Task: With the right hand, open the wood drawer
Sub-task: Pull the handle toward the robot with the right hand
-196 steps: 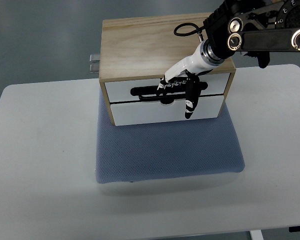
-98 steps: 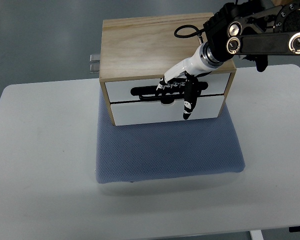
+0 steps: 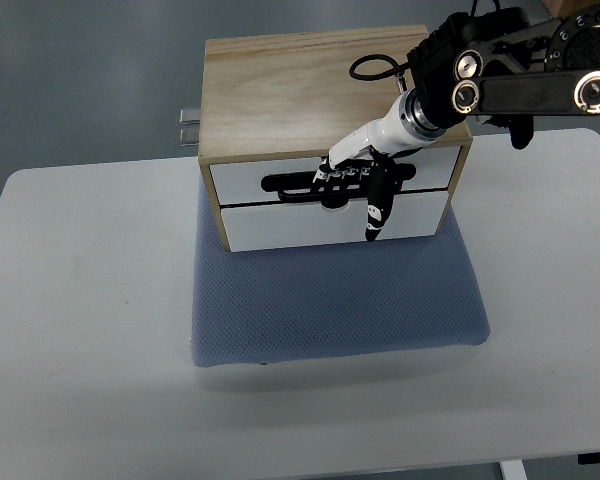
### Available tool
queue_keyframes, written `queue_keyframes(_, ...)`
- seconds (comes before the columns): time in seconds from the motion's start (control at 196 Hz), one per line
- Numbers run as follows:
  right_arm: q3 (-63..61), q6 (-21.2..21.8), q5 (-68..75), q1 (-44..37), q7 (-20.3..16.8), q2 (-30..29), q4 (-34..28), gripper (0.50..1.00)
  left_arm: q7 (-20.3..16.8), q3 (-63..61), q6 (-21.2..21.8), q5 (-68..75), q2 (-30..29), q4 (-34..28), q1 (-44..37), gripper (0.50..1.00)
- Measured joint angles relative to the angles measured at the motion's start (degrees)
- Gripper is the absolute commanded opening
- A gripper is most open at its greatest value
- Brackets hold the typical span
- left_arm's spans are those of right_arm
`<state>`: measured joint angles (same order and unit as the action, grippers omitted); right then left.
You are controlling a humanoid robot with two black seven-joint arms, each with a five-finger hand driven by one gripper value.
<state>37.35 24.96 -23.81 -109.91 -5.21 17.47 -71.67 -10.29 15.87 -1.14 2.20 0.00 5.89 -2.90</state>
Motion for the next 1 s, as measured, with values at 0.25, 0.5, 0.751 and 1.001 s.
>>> queue_keyframes(0.25,0.0,1.7,0.0,-0.4,0.2,0.1,-0.7,0.940,0.0,0.0,0.0,0.0,0.0,0.0,0.0,1.000)
queue_keyframes(0.5,-0.2,4.6,0.0,-1.1,0.3,1.0,-2.4,0.940,0.0,0.0,0.0,0.0,0.0,0.0,0.0,1.000)
queue_keyframes(0.751,-0.3,7.7,-0.1,-2.5,0.6,2.3,-4.9,0.940,0.0,0.0,0.0,0.0,0.0,0.0,0.0,1.000)
queue_keyframes(1.001,-0.4,9.8,0.0,-3.5,0.9,3.2,-7.5,0.940,0.0,0.0,0.0,0.0,0.0,0.0,0.0,1.000)
